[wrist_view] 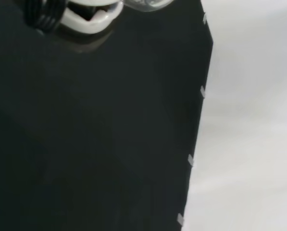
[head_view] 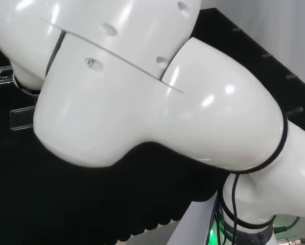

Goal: Pour all the NaCl from the weighing funnel into the round-bottom flask.

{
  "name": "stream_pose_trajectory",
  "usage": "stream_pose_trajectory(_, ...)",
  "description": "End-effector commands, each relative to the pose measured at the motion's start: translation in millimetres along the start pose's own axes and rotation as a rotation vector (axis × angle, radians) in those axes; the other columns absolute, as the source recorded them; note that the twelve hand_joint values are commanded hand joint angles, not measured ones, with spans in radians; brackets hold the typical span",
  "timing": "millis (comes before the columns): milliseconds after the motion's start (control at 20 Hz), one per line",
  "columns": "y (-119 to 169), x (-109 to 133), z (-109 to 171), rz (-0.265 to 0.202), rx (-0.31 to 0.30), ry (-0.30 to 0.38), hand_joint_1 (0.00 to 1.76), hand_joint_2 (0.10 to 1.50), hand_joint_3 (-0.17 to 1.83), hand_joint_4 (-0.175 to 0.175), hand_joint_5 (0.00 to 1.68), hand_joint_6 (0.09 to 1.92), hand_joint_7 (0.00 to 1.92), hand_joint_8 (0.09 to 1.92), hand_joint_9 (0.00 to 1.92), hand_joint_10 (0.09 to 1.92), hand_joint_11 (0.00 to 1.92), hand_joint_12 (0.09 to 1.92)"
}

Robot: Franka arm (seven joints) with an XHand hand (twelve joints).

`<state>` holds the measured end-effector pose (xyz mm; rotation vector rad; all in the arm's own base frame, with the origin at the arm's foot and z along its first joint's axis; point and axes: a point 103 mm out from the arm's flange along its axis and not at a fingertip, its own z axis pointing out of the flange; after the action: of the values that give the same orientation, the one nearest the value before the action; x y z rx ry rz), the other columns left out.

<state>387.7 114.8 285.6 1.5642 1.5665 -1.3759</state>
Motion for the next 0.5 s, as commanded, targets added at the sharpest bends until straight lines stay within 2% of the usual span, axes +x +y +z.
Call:
stream_pose_trajectory(50, -2.9, 1.9, -9.1, 0.003, 0.007, -0.047, 1.1, 0.72, 0.59, 0.175, 1.2, 0.77, 0.5, 0.66, 0.86, 0.38, 0.72, 1.11)
stream_pose_trajectory(500, -3.1, 1.0, -9.7, 0.004, 0.019, -0.057, 1.1, 0.72, 0.59, 0.175, 1.2, 0.77, 0.5, 0.66, 0.85, 0.38, 0.71, 1.11)
